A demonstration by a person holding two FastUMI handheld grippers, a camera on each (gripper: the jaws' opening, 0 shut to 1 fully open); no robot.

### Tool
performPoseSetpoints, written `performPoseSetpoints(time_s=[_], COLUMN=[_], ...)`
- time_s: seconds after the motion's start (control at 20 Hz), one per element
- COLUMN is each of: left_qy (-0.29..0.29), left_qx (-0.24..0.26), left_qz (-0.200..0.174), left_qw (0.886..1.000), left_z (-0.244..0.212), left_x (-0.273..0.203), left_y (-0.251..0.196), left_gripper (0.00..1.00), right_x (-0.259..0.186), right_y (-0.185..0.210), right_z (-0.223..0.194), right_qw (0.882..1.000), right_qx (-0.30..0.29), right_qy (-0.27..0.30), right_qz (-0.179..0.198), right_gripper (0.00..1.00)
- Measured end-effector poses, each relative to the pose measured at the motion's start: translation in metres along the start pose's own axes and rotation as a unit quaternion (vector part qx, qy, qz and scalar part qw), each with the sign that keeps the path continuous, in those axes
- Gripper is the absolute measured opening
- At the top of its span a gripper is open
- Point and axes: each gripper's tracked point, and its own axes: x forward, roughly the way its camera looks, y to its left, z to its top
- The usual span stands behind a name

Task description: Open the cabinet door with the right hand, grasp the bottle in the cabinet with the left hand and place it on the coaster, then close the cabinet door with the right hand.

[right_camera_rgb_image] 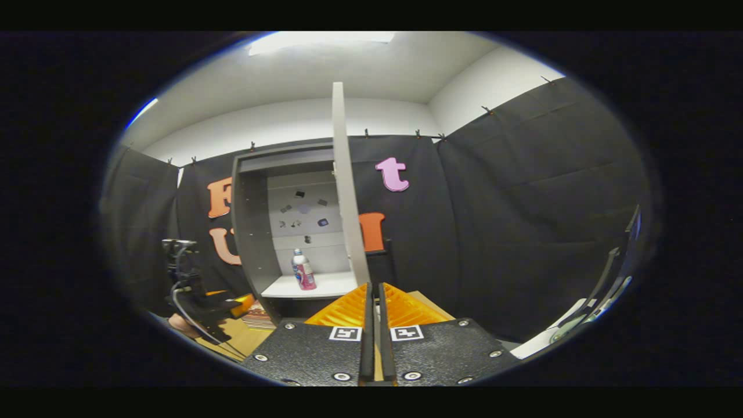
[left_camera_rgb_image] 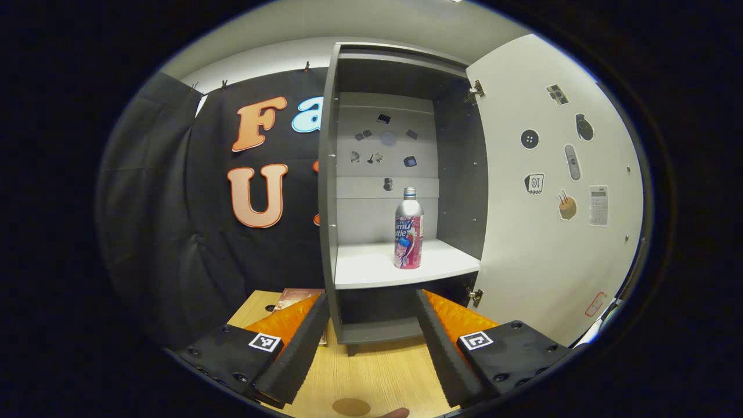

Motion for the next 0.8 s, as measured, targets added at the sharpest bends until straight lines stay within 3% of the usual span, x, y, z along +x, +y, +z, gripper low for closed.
performPoseSetpoints(time_s=[0.15, 0.2, 0.25, 0.3, 0.35, 0.45, 0.55, 0.8], left_qy=[-0.021, -0.024, -0.027, -0.028, -0.030, -0.032, -0.031, -0.028], left_qx=[-0.003, -0.002, 0.000, 0.002, 0.005, 0.000, -0.005, -0.002], left_qz=[-0.021, -0.030, -0.035, -0.039, -0.038, -0.044, -0.050, -0.055], left_qw=[1.000, 0.999, 0.999, 0.999, 0.999, 0.999, 0.998, 0.998], left_z=[0.020, 0.023, 0.028, 0.029, 0.030, 0.030, 0.030, 0.024], left_x=[0.050, 0.070, 0.087, 0.102, 0.119, 0.145, 0.171, 0.226], left_y=[-0.024, -0.034, -0.042, -0.049, -0.052, -0.059, -0.063, -0.067], left_gripper=[0.94, 0.97, 0.96, 0.96, 0.98, 0.97, 0.96, 0.96], right_x=[0.000, 0.001, 0.002, 0.004, 0.005, 0.009, 0.017, 0.052], right_y=[0.031, 0.039, 0.046, 0.049, 0.053, 0.060, 0.065, 0.077], right_z=[0.007, 0.006, 0.005, 0.002, -0.006, -0.020, -0.034, -0.068], right_qw=[0.998, 0.997, 0.996, 0.996, 0.996, 0.996, 0.996, 0.995], right_qx=[0.022, 0.032, 0.040, 0.047, 0.052, 0.056, 0.052, 0.039], right_qy=[-0.023, -0.023, -0.023, -0.017, -0.005, 0.016, 0.038, 0.081], right_qz=[0.054, 0.066, 0.074, 0.072, 0.072, 0.069, 0.064, 0.053], right_gripper=[0.00, 0.10, 0.08, 0.29, 0.32, 0.49, 0.80, 0.83])
